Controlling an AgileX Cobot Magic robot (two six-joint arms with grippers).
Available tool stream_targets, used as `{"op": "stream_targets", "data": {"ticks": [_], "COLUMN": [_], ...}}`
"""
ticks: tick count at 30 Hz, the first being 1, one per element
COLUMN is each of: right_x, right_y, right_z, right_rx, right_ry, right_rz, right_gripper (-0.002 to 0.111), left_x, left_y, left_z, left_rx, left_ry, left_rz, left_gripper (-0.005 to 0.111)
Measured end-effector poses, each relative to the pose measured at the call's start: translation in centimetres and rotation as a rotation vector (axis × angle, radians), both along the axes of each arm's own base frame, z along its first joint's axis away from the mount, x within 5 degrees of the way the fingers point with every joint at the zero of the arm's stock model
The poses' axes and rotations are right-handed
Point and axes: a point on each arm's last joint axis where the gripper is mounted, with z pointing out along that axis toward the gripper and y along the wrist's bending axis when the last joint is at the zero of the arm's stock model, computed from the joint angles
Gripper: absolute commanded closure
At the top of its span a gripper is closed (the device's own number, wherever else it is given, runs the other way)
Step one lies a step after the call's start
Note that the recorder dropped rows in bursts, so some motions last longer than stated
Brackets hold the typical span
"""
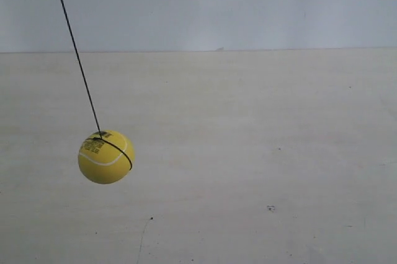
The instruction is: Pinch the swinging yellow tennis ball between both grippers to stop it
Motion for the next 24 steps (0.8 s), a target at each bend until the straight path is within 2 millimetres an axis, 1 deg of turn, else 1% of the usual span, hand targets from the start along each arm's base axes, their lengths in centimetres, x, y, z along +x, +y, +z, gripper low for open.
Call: {"op": "stream_targets", "data": {"ticks": [5, 8, 12, 15, 18, 21, 22, 24], "right_x": [0.0, 0.0, -0.2, -0.3, 0.1, 0.5, 0.6, 0.7], "right_y": [-0.1, 0.1, 1.2, 2.1, 2.6, 2.6, 2.6, 2.5], "right_z": [0.1, 0.4, 1.8, 2.0, 0.6, -1.5, -1.9, -2.1], "right_rx": [-0.014, 0.016, 0.116, 0.136, 0.157, 0.171, 0.172, 0.178], "right_ry": [-0.011, -0.043, -0.198, -0.322, -0.364, -0.331, -0.323, -0.319], "right_rz": [-0.008, -0.007, 0.051, 0.062, 0.041, -0.008, -0.019, -0.029], "right_gripper": [0.108, 0.108, 0.108, 0.108, 0.108, 0.108, 0.108, 0.108], "left_x": [0.0, 0.0, 0.0, 0.0, 0.0, 0.0, 0.0, 0.0], "left_y": [0.0, 0.0, 0.0, 0.0, 0.0, 0.0, 0.0, 0.0], "left_z": [0.0, 0.0, 0.0, 0.0, 0.0, 0.0, 0.0, 0.0], "left_rx": [0.000, 0.000, 0.000, 0.000, 0.000, 0.000, 0.000, 0.000], "left_ry": [0.000, 0.000, 0.000, 0.000, 0.000, 0.000, 0.000, 0.000], "left_rz": [0.000, 0.000, 0.000, 0.000, 0.000, 0.000, 0.000, 0.000], "left_gripper": [0.102, 0.102, 0.102, 0.102, 0.102, 0.102, 0.102, 0.102]}}
